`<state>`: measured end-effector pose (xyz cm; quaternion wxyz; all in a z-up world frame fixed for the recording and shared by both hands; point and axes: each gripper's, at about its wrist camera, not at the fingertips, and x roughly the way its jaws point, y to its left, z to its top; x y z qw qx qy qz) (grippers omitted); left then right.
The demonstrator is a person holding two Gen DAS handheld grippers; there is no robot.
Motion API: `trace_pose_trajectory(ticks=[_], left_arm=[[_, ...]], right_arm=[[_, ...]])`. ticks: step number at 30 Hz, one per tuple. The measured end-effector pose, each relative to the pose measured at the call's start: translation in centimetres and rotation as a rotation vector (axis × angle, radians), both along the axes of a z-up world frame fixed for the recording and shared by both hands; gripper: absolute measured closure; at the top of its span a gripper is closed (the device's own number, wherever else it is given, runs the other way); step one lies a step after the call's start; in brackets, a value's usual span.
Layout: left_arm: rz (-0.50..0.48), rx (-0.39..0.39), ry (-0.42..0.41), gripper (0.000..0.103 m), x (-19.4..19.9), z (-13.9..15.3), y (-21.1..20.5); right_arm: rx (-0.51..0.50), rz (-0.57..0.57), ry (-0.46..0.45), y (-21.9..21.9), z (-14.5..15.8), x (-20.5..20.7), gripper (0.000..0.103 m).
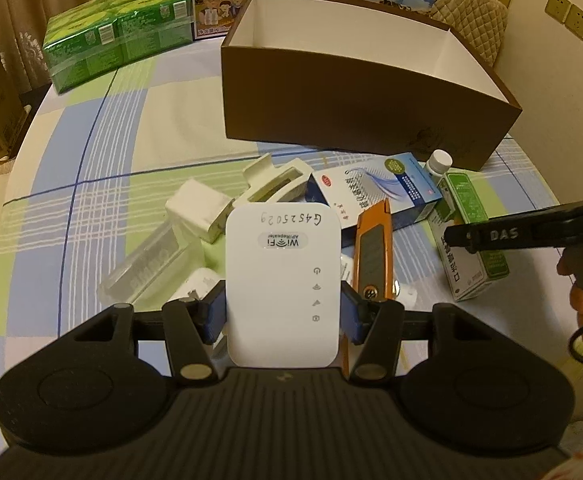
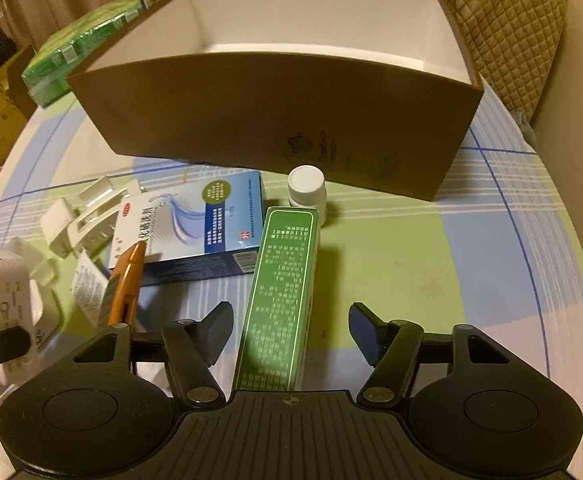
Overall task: Organize rigid objects
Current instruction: 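Close left tool on the WiFi extender while right tool grasps the green box, lift both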
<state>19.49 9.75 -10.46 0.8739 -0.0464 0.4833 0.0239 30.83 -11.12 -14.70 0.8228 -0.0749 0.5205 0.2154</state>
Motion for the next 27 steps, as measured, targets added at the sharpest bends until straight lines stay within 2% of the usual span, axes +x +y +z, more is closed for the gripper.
trace_pose_trajectory(ticks=[1, 3, 9, 16, 21, 27], left_arm=[[-0.003, 0.000, -0.002, 0.052, 0.2, 0.1, -0.1], [-0.008, 0.001, 0.000, 0.052, 0.6, 0.3, -0.2], [-0.024, -0.001, -0.003, 0.052, 2.0, 1.6, -0.5], [-0.053, 0.020, -0.049, 0.052, 5.5, 4.8, -0.8], [-0.078, 0.047, -0.109, 0.052, 9.4, 7.3, -1.1], [-0.089, 0.062, -0.158, 0.052, 15.6, 9.4, -1.0]], right_arm=[[-0.015, 0.003, 0.001, 0.1, -0.2, 0.2, 0.059], [-0.002, 0.007, 0.017, 0.0, -0.5, 0.4, 0.076], [0.038, -0.013, 0.028, -1.8, 0.9, 0.3, 0.076], [0.159, -0.069, -0.040, -4.8, 6.7, 0.4, 0.076], [0.225, -0.077, -0.140, -4.6, 11.1, 2.9, 0.076], [0.245, -0.114, -0.220, -3.4, 13.2, 8.0, 0.076]])
